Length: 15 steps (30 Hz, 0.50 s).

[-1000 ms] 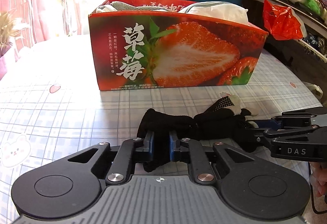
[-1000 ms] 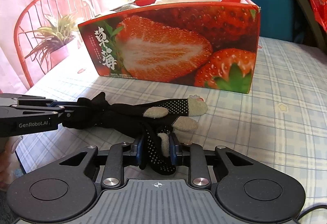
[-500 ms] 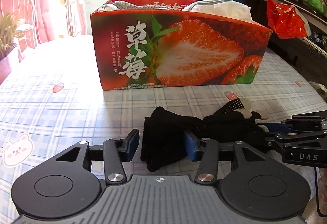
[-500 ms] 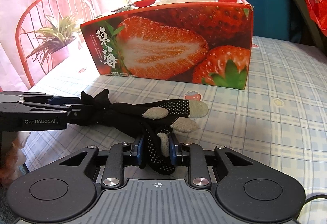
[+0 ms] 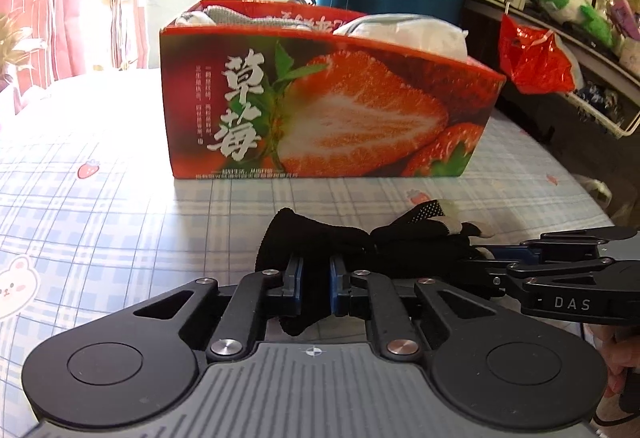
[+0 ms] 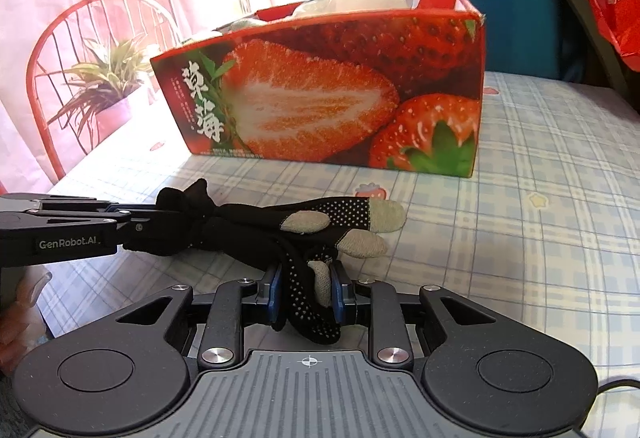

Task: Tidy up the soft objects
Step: 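Move both grippers to the black dotted gloves and close on them, then lift the black gloves with both grippers and carry them over the red box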

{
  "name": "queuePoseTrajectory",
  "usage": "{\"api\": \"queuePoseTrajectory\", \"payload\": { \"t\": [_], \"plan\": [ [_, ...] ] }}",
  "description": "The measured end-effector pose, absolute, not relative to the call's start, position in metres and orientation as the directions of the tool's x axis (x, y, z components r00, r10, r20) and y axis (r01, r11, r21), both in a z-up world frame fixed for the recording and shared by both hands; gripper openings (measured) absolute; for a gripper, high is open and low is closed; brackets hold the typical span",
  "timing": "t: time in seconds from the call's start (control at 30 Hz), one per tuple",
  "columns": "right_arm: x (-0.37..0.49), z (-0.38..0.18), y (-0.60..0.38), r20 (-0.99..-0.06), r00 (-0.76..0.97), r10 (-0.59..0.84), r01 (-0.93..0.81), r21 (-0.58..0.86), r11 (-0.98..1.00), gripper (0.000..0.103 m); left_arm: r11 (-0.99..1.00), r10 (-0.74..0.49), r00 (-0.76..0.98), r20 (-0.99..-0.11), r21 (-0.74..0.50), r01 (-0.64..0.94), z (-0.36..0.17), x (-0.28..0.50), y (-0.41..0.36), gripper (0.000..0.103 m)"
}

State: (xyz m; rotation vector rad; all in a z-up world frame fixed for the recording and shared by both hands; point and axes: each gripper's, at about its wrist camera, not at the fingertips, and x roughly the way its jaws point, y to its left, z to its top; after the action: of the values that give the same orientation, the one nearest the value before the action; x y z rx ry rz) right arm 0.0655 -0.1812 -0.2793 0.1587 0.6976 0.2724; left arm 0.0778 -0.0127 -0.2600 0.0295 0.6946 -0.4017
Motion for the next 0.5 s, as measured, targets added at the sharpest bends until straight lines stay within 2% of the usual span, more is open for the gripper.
{"api": "queuePoseTrajectory", "payload": {
  "t": [0.5],
  "plan": [
    [0.064,-0.236,-0.192,-0.523,0.802,0.288,-0.195,0.227,0.954,0.022,0.908,-0.398,0.742,-0.540,-0.116,0.402,-0.208,0.074,-0.014,0.014]
  ]
}}
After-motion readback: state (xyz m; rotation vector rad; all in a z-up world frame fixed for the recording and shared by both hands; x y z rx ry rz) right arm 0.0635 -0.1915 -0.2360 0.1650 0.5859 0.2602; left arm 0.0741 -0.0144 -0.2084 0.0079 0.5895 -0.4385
